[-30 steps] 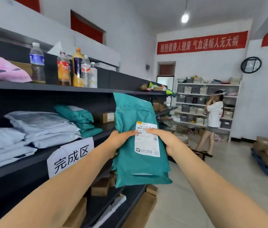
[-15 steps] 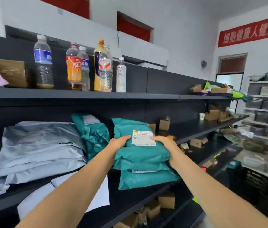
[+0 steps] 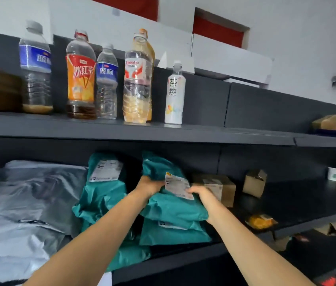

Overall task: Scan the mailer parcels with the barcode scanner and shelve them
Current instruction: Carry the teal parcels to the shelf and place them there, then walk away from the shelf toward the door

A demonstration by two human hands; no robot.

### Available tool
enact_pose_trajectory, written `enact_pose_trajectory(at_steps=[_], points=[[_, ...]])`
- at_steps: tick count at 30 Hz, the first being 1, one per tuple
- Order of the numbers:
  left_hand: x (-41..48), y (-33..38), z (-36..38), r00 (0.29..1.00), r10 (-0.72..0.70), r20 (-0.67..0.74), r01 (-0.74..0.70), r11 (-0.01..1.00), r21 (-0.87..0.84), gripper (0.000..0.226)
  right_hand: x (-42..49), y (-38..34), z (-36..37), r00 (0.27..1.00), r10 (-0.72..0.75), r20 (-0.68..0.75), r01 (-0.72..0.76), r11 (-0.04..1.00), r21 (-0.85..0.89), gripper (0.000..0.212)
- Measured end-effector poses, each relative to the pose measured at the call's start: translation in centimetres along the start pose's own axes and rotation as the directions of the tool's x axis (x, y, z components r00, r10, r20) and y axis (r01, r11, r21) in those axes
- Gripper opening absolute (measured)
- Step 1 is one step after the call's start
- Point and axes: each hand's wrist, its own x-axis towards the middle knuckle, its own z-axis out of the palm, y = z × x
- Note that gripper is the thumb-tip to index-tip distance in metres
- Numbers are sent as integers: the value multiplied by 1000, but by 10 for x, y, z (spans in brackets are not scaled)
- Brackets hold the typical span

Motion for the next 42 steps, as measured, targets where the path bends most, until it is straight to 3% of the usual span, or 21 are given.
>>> enact_pose_trajectory(at_steps=[3, 6, 9, 12, 14, 16, 19, 23, 26, 32, 36, 42], points=[[18, -2, -6, 997, -26, -77, 33, 996, 88, 79, 36, 8, 6, 994, -4, 110, 21, 988, -151, 58], [15, -2, -6, 987, 11, -161, 14, 988, 151, 59, 51, 19, 10, 975, 85, 206, -8, 937, -348, 71], [6, -1, -7, 976, 54, -211, -8, 977, 214, 45, 40, 13, 7, 970, 59, 237, 36, 926, -377, 31], [-10, 1, -15, 950, 176, -257, -75, 931, 358, 17, 32, 1, 4, 967, -153, 202, 234, 845, -480, 31], [-24, 4, -25, 923, 278, -267, -132, 879, 458, 15, 17, -9, 10, 922, -333, 198, 384, 713, -587, 30], [-42, 9, -41, 877, 404, -261, -160, 756, 634, 19, -3, -15, 24, 856, -449, 255, 501, 604, -619, 28], [-74, 10, -75, 836, 504, -218, -89, 515, 852, 28, -41, -23, 62, 755, -532, 383, 648, 515, -561, 22], [-124, 0, -145, 778, 576, -250, 24, 371, 928, 26, -93, -22, 144, 650, -498, 574, 758, 375, -534, 30], [-174, -17, -217, 789, 561, -251, 118, 263, 958, 30, -133, -11, 218, 567, -471, 676, 822, 280, -496, 30], [-301, -52, -385, 818, 487, -307, 295, 103, 950, 34, -235, 30, 387, 532, -396, 748, 842, 341, -419, 30], [-389, -82, -494, 795, 432, -426, 426, 102, 899, 32, -315, 60, 497, 430, -324, 843, 881, 353, -314, 33], [-508, -121, -640, 638, 364, -679, 630, 261, 732, 36, -423, 101, 653, 190, -253, 949, 951, 286, -114, 39]])
